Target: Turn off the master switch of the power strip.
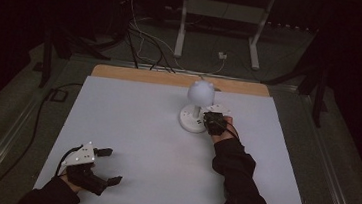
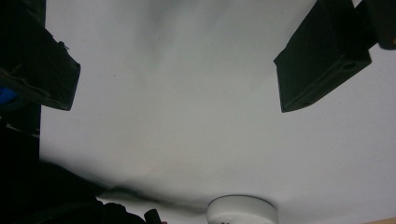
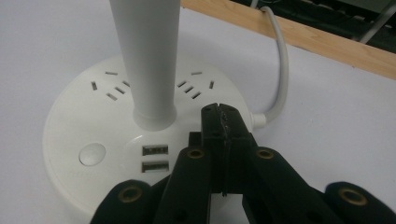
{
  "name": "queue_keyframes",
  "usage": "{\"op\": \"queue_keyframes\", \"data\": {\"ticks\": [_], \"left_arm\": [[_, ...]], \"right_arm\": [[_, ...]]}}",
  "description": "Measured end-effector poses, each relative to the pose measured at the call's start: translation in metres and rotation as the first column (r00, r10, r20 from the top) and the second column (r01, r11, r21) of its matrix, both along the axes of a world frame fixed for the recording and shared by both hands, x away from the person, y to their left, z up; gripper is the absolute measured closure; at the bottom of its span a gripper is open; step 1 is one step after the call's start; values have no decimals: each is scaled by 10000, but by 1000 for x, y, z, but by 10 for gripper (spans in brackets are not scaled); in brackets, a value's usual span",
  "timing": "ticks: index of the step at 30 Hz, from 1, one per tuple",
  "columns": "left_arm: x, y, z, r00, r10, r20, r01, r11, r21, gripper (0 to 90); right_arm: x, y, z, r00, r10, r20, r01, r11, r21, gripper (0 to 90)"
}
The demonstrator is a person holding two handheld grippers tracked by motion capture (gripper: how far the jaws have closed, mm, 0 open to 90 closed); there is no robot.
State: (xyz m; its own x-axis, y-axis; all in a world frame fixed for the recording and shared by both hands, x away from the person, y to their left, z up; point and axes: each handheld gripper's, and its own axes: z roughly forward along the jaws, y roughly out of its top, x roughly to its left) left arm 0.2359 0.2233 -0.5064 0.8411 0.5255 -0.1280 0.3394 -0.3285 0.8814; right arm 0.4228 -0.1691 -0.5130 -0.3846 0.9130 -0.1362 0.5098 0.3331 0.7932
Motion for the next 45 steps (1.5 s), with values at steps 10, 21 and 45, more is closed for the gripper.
{"op": "queue_keyframes", "data": {"ticks": [10, 21, 45], "left_arm": [[0, 1, 0, 10000, 68, 24, -68, 10000, -61, 3], [1, 2, 1, 10000, 54, 19, -54, 9999, -90, 3], [0, 1, 0, 9999, 102, 22, -102, 9999, -16, 3]], "right_arm": [[-2, 0, 2, 9997, -187, 134, 185, 9996, 204, 900], [-8, -14, 19, 9994, -326, 67, 316, 9925, 1185, 852], [-26, -28, 31, 9880, 1530, 201, -1535, 9607, 2314, 133]]}}
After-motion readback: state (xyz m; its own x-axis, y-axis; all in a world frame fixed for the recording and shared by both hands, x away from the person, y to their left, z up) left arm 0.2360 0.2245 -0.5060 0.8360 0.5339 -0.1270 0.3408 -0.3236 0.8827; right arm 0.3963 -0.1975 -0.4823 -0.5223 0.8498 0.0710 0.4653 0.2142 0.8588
